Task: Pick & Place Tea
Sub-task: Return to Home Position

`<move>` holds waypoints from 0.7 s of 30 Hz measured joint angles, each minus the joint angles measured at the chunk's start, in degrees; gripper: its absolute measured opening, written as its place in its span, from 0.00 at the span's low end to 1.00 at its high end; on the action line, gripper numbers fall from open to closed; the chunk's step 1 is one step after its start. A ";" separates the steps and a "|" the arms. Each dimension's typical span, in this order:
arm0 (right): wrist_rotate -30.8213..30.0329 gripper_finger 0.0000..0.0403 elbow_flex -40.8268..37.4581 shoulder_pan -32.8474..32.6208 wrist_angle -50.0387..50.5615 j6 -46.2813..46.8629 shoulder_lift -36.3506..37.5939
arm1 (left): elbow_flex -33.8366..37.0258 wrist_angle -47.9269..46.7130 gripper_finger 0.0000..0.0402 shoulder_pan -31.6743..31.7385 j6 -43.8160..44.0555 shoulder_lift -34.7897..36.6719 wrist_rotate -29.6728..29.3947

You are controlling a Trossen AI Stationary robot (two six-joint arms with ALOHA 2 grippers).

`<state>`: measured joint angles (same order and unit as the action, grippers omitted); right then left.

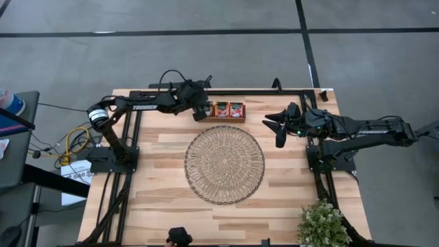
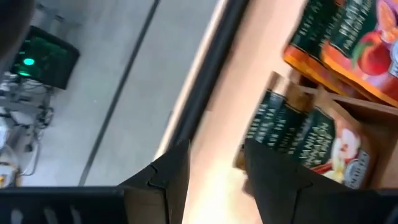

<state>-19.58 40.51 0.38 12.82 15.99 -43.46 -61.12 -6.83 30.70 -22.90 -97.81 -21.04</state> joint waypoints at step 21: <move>-6.08 0.30 0.02 0.15 9.08 5.93 4.97 | 10.99 -26.31 0.36 -3.33 36.20 41.87 24.85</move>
<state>-25.66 40.53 0.53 21.89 21.92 -38.49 -50.14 -33.15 27.36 13.31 -55.94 3.81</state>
